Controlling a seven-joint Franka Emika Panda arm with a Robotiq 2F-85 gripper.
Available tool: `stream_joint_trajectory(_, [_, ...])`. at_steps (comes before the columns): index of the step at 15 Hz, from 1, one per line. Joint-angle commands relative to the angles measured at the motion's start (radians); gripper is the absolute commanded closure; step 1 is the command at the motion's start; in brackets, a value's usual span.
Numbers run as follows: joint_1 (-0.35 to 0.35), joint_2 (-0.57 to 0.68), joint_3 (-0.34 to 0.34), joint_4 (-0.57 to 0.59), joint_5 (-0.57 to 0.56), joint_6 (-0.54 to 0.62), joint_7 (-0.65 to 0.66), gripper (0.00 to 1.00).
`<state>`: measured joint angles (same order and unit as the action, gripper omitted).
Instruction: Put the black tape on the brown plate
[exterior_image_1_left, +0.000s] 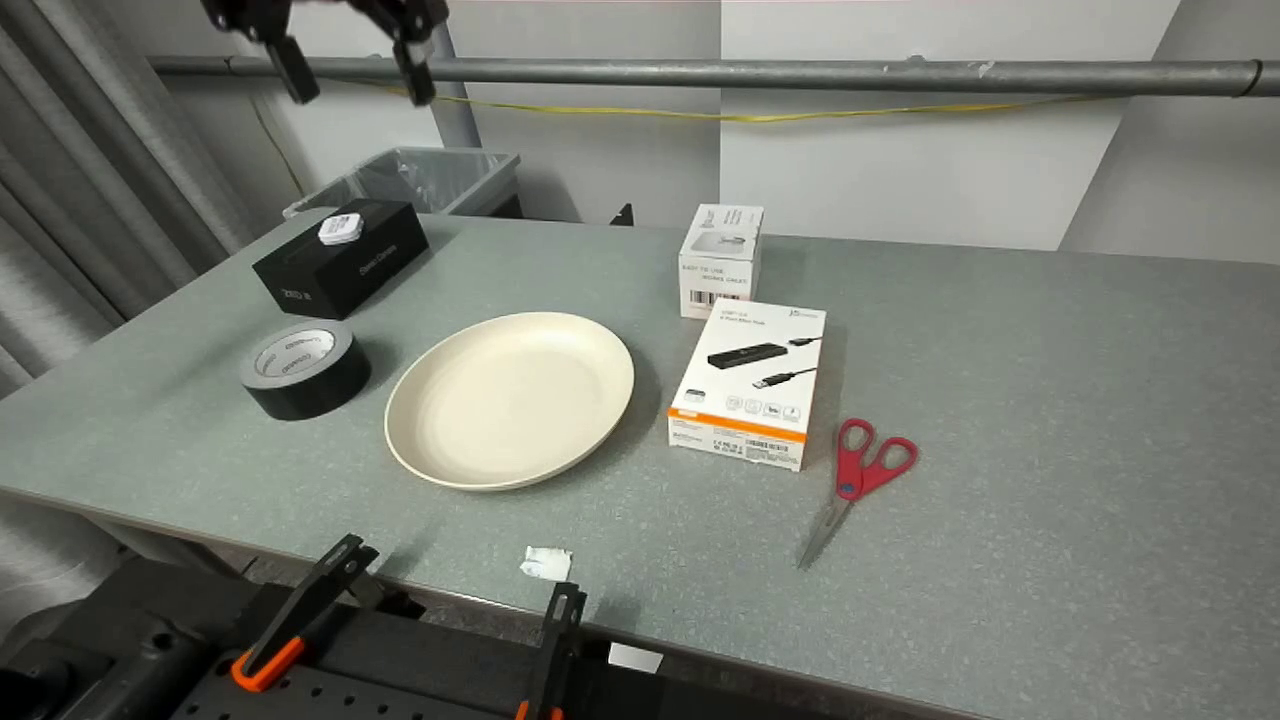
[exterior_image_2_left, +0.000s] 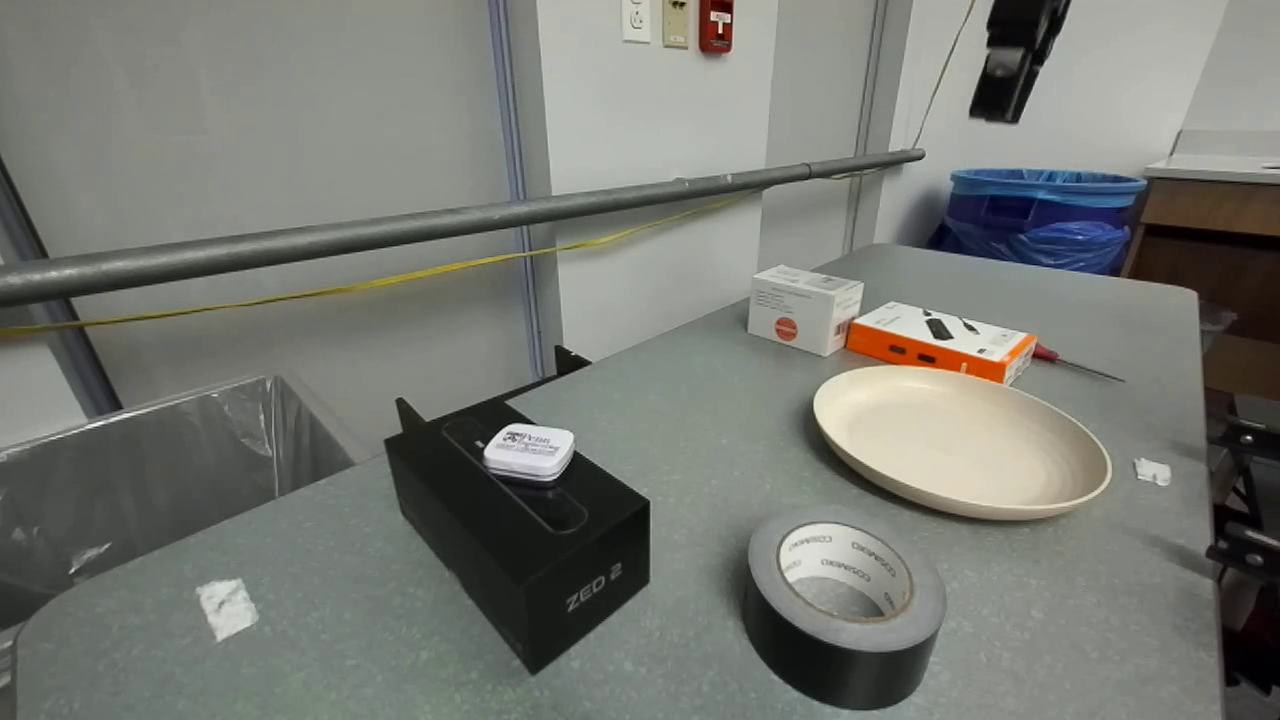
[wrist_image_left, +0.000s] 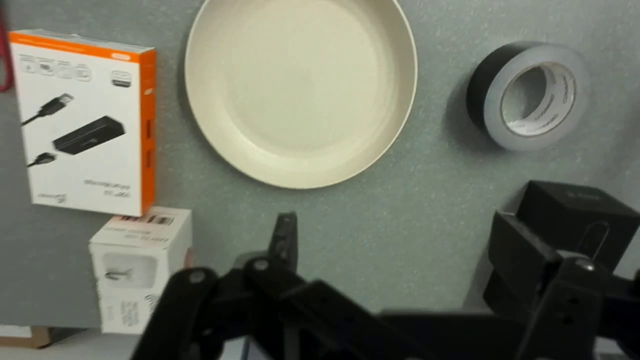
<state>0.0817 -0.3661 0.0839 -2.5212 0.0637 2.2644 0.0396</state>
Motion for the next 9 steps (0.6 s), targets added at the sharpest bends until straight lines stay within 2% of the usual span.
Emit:
stream_joint_trajectory(1, [0.072,0.102,0.023,-0.079,0.061,0.137,-0.065,0.00])
stream_joint_trajectory(3, [0.095,0.155,0.044,-0.093,0.051,0.170,-0.073,0.00])
stream_joint_trajectory(4, [0.074,0.113,0.039,-0.089,0.030,0.132,-0.037,0.00])
stream_joint_trajectory(9, [0.077,0.130,0.040,-0.090,0.030,0.140,-0.035,0.00])
